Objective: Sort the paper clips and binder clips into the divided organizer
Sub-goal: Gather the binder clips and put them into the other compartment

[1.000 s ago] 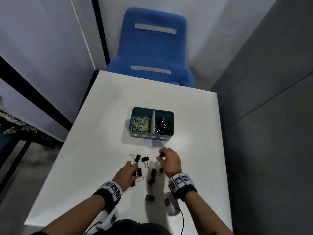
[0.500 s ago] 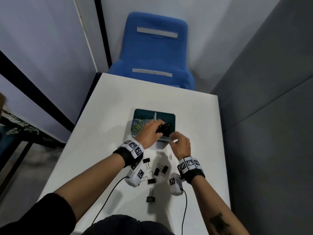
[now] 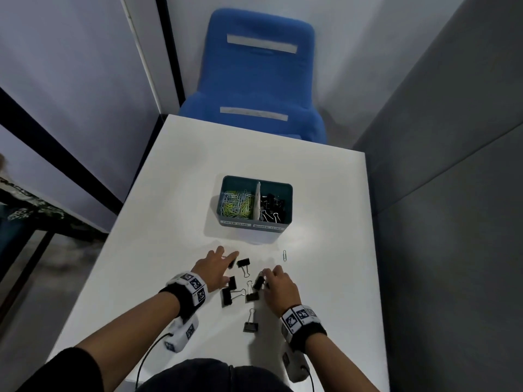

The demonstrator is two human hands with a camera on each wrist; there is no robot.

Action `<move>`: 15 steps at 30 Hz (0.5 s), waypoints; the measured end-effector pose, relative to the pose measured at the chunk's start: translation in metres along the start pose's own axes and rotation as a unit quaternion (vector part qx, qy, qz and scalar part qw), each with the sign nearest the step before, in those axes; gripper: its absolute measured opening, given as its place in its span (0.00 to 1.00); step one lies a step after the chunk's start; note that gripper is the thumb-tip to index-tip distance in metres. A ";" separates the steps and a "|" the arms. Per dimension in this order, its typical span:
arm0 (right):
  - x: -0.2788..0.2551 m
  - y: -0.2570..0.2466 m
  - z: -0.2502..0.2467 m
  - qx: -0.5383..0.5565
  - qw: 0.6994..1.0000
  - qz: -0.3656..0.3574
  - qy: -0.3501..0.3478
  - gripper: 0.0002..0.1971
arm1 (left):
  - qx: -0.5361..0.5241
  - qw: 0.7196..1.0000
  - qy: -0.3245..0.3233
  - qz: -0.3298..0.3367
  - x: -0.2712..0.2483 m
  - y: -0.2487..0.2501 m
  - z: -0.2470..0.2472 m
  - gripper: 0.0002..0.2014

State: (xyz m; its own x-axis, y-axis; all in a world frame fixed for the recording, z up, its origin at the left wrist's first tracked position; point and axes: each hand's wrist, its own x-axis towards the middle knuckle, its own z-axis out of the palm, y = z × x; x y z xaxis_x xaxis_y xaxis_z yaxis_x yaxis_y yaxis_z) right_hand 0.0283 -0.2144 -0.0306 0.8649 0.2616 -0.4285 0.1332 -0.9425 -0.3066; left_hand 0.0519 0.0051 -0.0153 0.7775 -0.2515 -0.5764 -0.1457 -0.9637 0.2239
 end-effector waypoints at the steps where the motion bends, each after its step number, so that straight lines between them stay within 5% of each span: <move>1: -0.001 -0.003 0.004 -0.002 1.000 -0.002 0.002 0.16 | 0.025 1.000 0.008 0.008 0.000 0.002 0.005 0.38; 7: -0.004 -0.012 0.017 -0.008 1.000 -0.006 0.015 0.16 | 0.074 0.994 0.067 0.048 0.003 0.017 0.028 0.39; 15: -0.001 0.003 0.008 0.058 0.996 0.067 0.008 0.16 | -0.049 0.996 0.073 -0.004 0.002 0.016 0.034 0.17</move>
State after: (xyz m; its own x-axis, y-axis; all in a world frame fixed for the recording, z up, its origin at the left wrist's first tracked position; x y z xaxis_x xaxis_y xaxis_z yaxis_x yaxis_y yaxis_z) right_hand 0.0242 -0.2157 -0.0381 0.8787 0.1309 -0.4591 -0.0398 -0.9382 -0.3437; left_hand 0.0302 -0.0136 -0.0400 0.8607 -0.2201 -0.4592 -0.0838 -0.9507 0.2987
